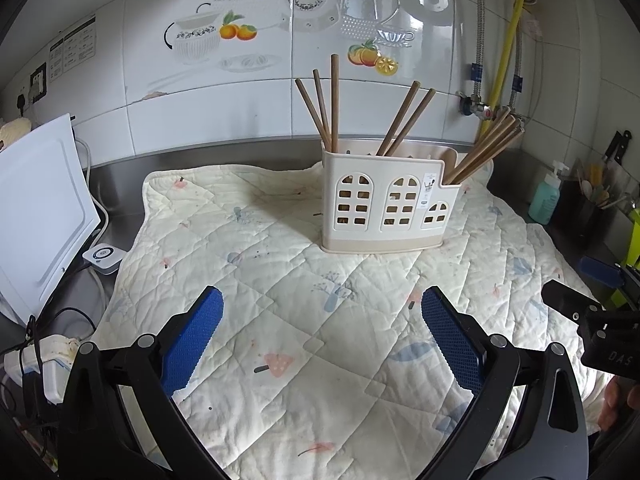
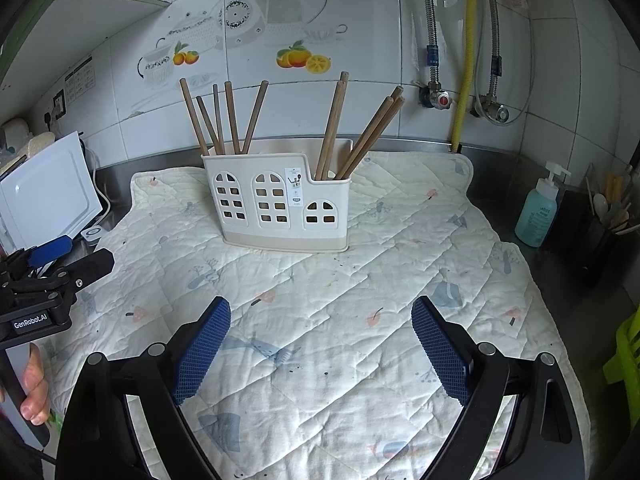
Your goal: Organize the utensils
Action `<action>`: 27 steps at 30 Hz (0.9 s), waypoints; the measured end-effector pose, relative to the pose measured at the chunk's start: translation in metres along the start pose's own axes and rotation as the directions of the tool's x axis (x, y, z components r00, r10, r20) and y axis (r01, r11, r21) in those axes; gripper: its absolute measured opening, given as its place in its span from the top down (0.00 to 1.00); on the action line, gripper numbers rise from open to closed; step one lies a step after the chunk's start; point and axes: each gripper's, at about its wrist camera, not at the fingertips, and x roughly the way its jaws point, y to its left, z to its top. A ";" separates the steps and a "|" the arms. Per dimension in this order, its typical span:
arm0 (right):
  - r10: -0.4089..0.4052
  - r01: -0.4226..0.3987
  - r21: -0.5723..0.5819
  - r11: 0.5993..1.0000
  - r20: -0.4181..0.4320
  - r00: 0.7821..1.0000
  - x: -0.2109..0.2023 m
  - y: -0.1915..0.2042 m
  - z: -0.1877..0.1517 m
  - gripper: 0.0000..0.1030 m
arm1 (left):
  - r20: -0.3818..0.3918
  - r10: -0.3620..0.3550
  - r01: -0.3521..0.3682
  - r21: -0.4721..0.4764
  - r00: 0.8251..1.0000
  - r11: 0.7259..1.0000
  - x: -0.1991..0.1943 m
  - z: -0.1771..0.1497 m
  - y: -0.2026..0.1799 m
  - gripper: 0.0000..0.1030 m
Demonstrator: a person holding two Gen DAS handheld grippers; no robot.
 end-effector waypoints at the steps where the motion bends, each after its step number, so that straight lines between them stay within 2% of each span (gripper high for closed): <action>1: 0.001 -0.001 0.000 1.000 0.000 1.000 0.000 0.000 0.000 0.14 | 0.001 0.002 -0.002 0.001 1.000 1.000 0.000 0.000 0.000 0.05; 10: 0.002 -0.002 0.001 1.000 -0.002 1.000 0.002 0.000 -0.001 0.14 | 0.012 0.021 -0.021 -0.013 1.000 1.000 -0.001 0.000 0.002 0.05; 27: -0.002 0.002 0.002 1.000 -0.005 1.000 0.001 -0.001 -0.001 0.14 | -0.001 0.014 -0.014 -0.004 1.000 1.000 0.001 -0.001 0.000 0.05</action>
